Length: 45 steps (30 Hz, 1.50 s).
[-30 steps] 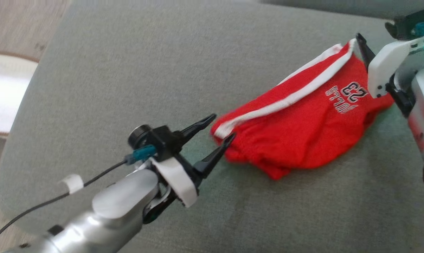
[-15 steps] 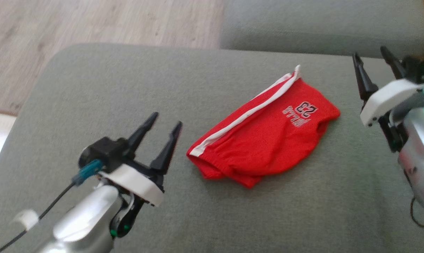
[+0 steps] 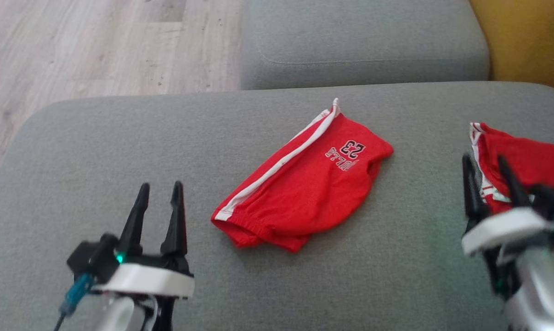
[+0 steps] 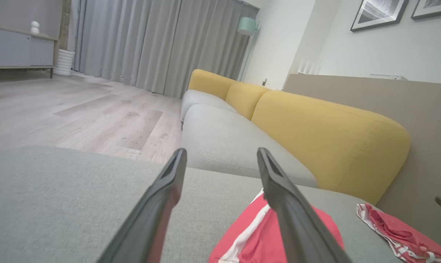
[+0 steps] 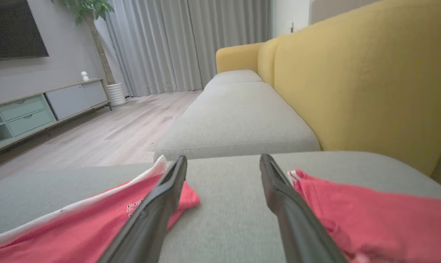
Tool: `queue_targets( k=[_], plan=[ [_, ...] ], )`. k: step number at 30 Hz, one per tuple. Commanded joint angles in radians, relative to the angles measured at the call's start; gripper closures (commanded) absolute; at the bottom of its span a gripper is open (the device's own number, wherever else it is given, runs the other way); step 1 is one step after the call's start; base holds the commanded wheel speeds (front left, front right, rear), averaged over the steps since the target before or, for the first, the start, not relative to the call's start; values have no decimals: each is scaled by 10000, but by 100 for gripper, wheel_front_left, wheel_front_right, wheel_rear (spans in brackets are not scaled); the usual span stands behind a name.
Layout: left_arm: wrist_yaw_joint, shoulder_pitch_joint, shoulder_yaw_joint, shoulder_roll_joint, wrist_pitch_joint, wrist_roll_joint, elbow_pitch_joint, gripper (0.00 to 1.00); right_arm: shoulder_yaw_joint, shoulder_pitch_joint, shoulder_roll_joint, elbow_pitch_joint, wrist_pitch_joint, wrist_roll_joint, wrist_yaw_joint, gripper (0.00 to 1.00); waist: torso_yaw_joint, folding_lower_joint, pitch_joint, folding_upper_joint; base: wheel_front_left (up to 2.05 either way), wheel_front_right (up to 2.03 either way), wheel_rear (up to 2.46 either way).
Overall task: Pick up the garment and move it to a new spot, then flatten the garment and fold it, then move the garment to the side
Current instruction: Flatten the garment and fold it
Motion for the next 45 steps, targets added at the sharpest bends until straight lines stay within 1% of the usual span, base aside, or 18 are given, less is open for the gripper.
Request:
queue_targets(
  k=[1, 5, 10, 13, 16, 19, 22, 27, 28, 29, 31, 35, 38, 45],
  plan=[
    [-90, -253, 602, -1, -95, 212, -339, 0, 47, -180, 103, -528, -109, -155, -11, 0, -65, 1, -1, -1, 0, 0, 0],
    [-669, 376, 1466, -633, -95, 1065, -315, 0, -615, 816, 875, -1411, -109, -662, -11, 0, -177, 1, 2, -1, 0, 0, 0],
    [-1184, 898, 2079, -1120, -95, 1902, -147, 0, -1028, 1475, 1430, -1803, -110, -1067, -11, 0, -226, 1, -5, -1, 0, 0, 0],
    [-1345, 990, 2315, -1326, -95, 2126, -53, 0, -1103, 1571, 1529, -1838, -91, -1185, -11, 0, -156, 1, 34, -1, 0, 0, 0],
    [-1438, 918, 2346, -1459, -95, 2288, 41, 0, -1204, 1445, 1537, -1827, 135, -1158, -11, 0, 28, 1, 164, -1, 0, 0, 0],
    [-1481, 748, 2261, -1537, -95, 2392, 125, 0, -1359, 1149, 1586, -1714, 653, -828, -11, 0, 302, 1, 454, -1, 0, 0, 0],
    [-1498, 485, 2033, -1588, -95, 2428, 179, 0, -1603, 614, 1653, -1468, 1354, -346, -11, 0, 672, 1, 972, -1, 0, 0, 0],
    [-1504, -15, 1660, -1511, -95, 2247, 201, 0, -2345, -640, 1815, -663, 2705, 925, -11, 0, 1366, 1, 1669, -1, 0, 0, 0],
    [-1504, -15, 1660, -1511, -95, 2247, 201, 0, -2345, -640, 1815, -663, 2705, 925, -11, 0, 1366, 1, 1669, -1, 0, 0, 0],
    [-1504, -94, 1603, -1488, -95, 2222, 218, 0, -2471, -893, 1838, -480, 2952, 1168, -11, 0, 1517, 1, 1794, -1, 0, 0, 0],
    [-1505, -212, 1465, -1437, -95, 2202, 267, 0, -2746, -1368, 1893, 0, 3510, 1710, -11, 0, 1759, 1, 1943, -1, 0, 0, 0],
    [-1505, -377, 1266, -1418, -95, 2159, 323, 0, -3302, -2176, 1938, 1059, 4233, 2271, -11, 0, 2212, 1, 2102, -1, 0, 0, 0],
    [-1506, -460, 1138, -1426, -95, 2144, 341, 0, -3823, -2605, 1928, 2001, 4596, 2335, -11, 0, 2499, 1, 2125, -1, 0, 0, 0],
    [-1506, -553, 995, -1457, -95, 2100, 277, 0, -4825, -3557, 1671, 4163, 5234, 1593, -11, 0, 2893, 1, 2262, -1, 0, 0, 0]
  ],
)
